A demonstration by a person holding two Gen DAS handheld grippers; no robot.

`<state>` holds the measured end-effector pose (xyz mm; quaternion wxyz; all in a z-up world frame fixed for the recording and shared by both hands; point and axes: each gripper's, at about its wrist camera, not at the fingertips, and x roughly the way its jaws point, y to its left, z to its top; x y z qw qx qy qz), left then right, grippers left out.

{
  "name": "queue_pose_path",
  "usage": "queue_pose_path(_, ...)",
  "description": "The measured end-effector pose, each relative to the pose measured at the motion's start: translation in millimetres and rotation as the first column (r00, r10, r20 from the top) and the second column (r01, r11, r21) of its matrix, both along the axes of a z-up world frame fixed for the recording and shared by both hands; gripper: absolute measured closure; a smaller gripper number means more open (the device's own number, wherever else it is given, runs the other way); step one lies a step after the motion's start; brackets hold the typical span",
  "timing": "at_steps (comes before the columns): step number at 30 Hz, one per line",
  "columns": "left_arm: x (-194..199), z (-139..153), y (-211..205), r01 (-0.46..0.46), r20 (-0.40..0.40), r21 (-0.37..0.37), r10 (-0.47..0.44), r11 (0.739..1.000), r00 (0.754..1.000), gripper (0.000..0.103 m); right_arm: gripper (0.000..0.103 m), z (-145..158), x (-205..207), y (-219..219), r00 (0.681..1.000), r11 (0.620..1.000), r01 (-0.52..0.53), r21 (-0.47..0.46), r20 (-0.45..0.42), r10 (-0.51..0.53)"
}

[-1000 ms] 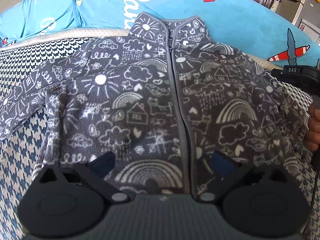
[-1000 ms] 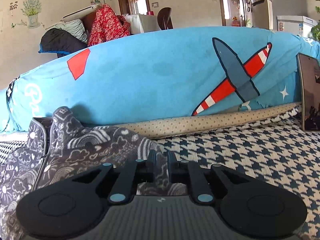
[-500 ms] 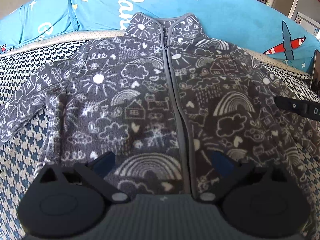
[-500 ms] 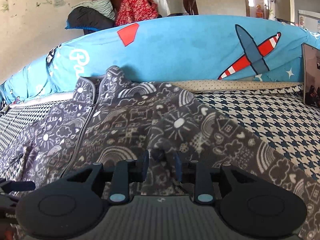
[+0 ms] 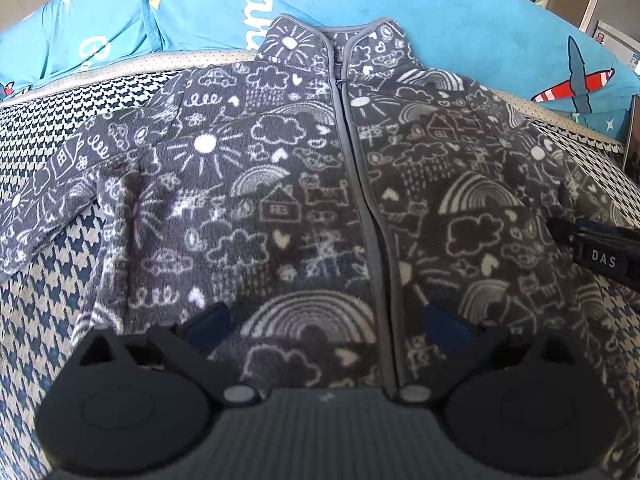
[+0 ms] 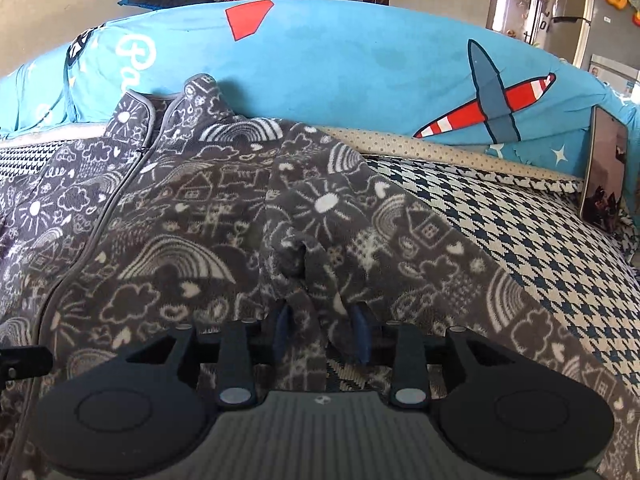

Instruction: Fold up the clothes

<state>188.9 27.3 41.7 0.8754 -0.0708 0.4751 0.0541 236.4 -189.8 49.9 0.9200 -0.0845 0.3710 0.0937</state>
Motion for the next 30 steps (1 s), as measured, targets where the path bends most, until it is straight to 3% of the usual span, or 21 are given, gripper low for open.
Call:
queue_pose_path(10, -15, -8, 5, 0.031, 0.016, 0.037, -0.032, 0.999, 0.999, 0.000, 0.067, -5, -5, 10, 0.999, 0.997, 0.013, -0.082, 0.048, -0.009)
queue_pose_path(15, -20, -11, 5, 0.034, 0.040, 0.035, -0.036, 0.999, 0.999, 0.000, 0.065, 6, -12, -2, 0.999, 0.999, 0.034, 0.015, 0.042, -0.035)
queue_pose_path(21, -26, -13, 2, 0.020, 0.068, 0.051, -0.023, 0.999, 0.997, 0.000, 0.063, 12, -38, -11, 0.998, 0.997, 0.057, 0.050, -0.017, -0.056)
queue_pose_path(27, -42, -9, -3, -0.015, 0.089, 0.057, 0.010, 0.998, 0.996, 0.000, 0.062, 21, -77, -13, 1.000, 0.995, 0.010, 0.103, -0.030, -0.007)
queue_pose_path(30, -57, -8, -14, 0.000, 0.103, 0.095, -0.009, 0.995, 0.995, 0.000, 0.061, 20, -94, -12, 0.999, 0.994, -0.002, 0.109, -0.032, 0.006)
